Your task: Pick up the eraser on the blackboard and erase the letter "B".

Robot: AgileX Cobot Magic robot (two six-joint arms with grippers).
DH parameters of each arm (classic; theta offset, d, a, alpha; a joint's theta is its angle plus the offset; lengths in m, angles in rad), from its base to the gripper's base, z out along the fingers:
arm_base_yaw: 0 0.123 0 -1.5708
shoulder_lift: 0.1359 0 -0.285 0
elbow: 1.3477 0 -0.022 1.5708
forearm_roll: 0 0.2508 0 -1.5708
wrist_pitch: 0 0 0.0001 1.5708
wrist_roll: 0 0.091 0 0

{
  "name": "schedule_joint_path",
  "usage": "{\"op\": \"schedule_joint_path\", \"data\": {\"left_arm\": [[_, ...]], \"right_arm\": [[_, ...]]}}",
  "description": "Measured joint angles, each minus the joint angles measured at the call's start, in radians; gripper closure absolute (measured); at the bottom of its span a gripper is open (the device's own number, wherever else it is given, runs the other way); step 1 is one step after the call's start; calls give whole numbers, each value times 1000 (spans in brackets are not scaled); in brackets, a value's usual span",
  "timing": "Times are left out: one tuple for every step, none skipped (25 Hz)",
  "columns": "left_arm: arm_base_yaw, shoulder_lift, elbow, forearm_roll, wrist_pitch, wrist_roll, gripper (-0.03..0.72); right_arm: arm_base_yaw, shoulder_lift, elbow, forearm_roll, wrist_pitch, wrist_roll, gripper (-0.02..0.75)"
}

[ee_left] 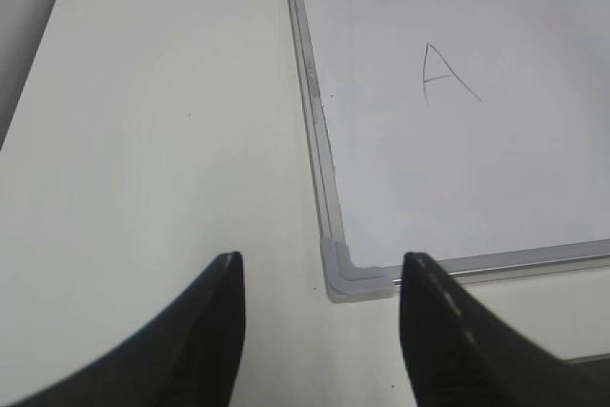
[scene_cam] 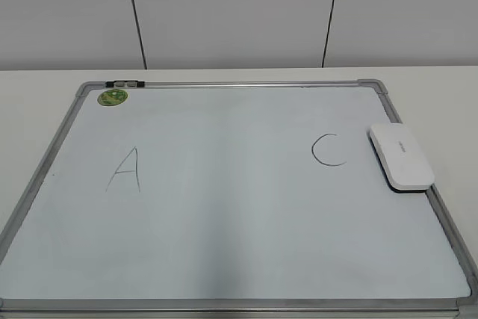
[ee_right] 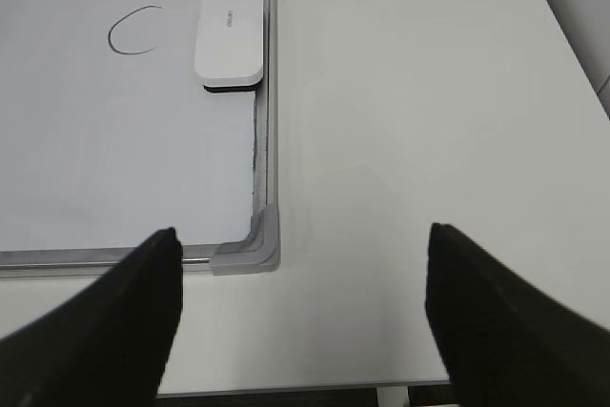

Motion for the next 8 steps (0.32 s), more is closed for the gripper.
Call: {"op": "schedule_joint_path", "data": {"left_arm": [[0,0,0,0,0,0,307],[0,0,0,0,0,0,312],[0,0,0,0,0,0,314],[0,0,0,0,0,0,316],[0,0,0,0,0,0,319],[0,0,0,0,0,0,319],[0,0,0,0,0,0,319],[0,0,0,0,0,0,320]], "right_arm": [[0,0,0,0,0,0,147],[0,0,0,0,0,0,147],[0,0,0,0,0,0,147],[0,0,0,0,0,0,147],[0,0,0,0,0,0,147],[0,0,0,0,0,0,147],[0,0,0,0,0,0,147],[0,0,0,0,0,0,147]]}}
